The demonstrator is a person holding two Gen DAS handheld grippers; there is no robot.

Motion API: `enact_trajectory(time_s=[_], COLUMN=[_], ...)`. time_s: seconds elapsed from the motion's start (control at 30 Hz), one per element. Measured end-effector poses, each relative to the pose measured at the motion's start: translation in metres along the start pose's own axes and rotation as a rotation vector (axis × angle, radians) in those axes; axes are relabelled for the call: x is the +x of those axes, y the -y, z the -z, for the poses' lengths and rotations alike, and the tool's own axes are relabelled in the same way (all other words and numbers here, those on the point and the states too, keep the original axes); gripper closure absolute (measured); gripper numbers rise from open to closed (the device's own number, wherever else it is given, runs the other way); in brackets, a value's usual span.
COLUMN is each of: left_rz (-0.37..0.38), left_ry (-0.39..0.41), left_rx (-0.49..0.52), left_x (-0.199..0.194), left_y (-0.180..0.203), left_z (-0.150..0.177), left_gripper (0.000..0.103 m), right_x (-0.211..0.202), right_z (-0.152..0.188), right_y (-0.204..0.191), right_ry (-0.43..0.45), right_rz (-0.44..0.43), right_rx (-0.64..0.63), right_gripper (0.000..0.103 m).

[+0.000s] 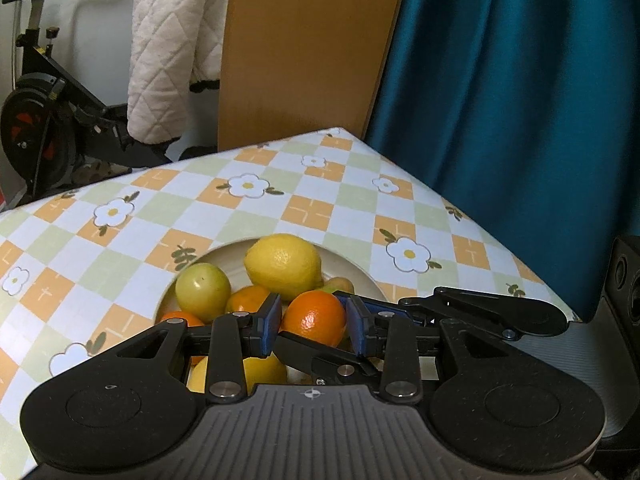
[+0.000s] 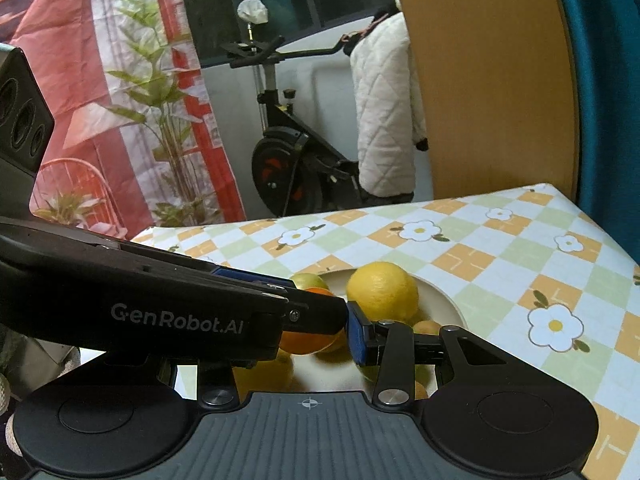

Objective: Organize fruits
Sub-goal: 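Lower the tangerine onto the plate and open the left gripper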

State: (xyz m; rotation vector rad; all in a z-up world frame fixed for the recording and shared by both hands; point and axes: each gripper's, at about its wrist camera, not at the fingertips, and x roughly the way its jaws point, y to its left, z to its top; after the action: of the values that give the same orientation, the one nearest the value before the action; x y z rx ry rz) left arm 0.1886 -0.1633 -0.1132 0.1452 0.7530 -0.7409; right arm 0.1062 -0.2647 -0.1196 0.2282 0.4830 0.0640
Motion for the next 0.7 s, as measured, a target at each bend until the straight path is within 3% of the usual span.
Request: enact_trajectory(time_s=[0.27,0.7], left_rz=[-0.005,-0.004], left_ry=[-0.043,-0.035], left_rx=[0.01,0.013], left_x=[0.013,0.016], left_y=[0.002,0.002], left_z=[0.005,0.007], left_gripper=[0.067,0.067], right_x=[0.01,0.013], right_z=[0.011,0.015], right_y=[0.005,0.005], right_ry=[-0.047,-0.048], right_rz=[0.014,0.031], right_rx=[0.021,0.019], right_gripper=[0.066,0.065])
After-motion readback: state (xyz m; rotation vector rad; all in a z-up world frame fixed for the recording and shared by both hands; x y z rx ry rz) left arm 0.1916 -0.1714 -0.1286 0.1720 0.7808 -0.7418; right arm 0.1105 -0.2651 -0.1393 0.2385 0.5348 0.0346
